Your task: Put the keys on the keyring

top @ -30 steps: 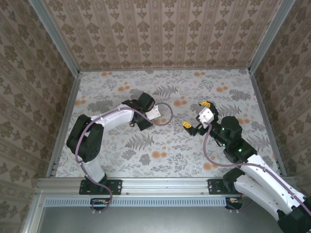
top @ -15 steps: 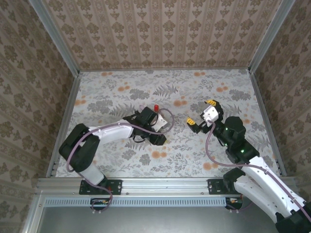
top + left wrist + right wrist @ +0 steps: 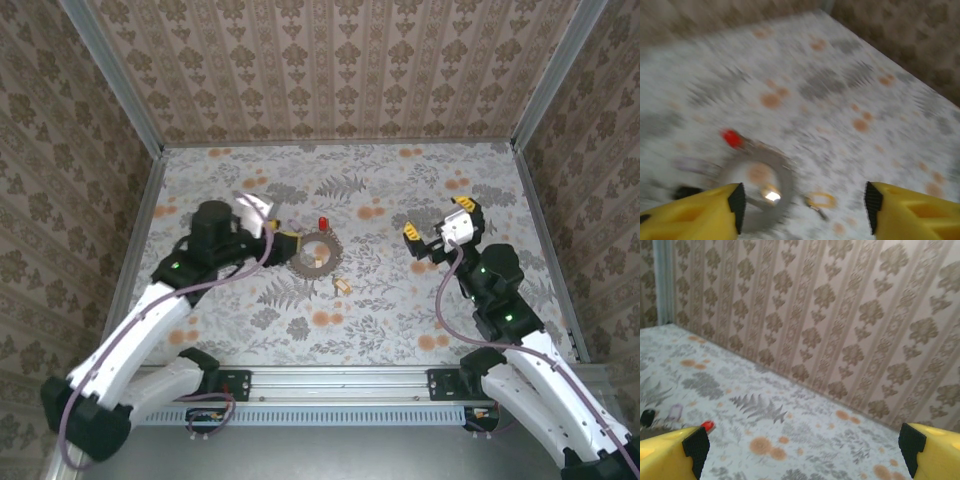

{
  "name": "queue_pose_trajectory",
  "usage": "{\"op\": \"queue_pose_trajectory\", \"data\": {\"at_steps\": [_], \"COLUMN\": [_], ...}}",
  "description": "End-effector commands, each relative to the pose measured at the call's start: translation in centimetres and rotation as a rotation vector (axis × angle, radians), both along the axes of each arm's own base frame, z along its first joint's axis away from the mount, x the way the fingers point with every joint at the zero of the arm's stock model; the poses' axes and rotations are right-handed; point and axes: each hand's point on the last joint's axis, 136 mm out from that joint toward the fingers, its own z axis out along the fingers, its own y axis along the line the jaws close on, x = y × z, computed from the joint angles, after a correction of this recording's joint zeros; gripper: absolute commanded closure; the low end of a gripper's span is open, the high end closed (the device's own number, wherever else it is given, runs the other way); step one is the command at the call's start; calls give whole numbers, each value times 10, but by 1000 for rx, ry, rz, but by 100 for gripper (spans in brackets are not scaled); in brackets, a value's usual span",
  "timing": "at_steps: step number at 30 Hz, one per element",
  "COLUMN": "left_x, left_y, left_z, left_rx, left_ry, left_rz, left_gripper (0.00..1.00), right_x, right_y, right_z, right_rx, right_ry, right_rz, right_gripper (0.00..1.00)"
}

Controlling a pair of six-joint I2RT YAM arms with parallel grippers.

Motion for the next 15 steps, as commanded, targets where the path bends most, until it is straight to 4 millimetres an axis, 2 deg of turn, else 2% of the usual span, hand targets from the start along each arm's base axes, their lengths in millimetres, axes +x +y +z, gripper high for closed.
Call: {"op": "queue_pose_trajectory", "data": {"at_steps": [1, 2, 3, 6, 10, 15], "left_x": [15, 20, 25, 44, 64, 84], "left_y": [38, 47, 57, 84, 115, 174], "left_z": [21, 27, 31, 19, -35, -108], "left_rx": [192, 215, 233, 256, 216, 184], "left_ry": [-245, -293, -329, -338, -166, -69], "left_rz": [129, 179, 226, 336, 421, 676], "left_gripper": [17, 6, 0, 0, 0, 0], "right_x": [-11, -13, -15, -13, 1, 21], "right_y": [-24, -28, -30, -40, -45, -47], "right_z": [41, 41, 39, 24, -16, -73], "right_rx": [81, 94, 98, 117, 145, 172], "right_ry": [-100, -102, -99, -59, 22, 91], "right_rz": [-101, -117, -125, -179, -229, -268], "right_gripper": [0, 0, 0, 1, 0, 0]}}
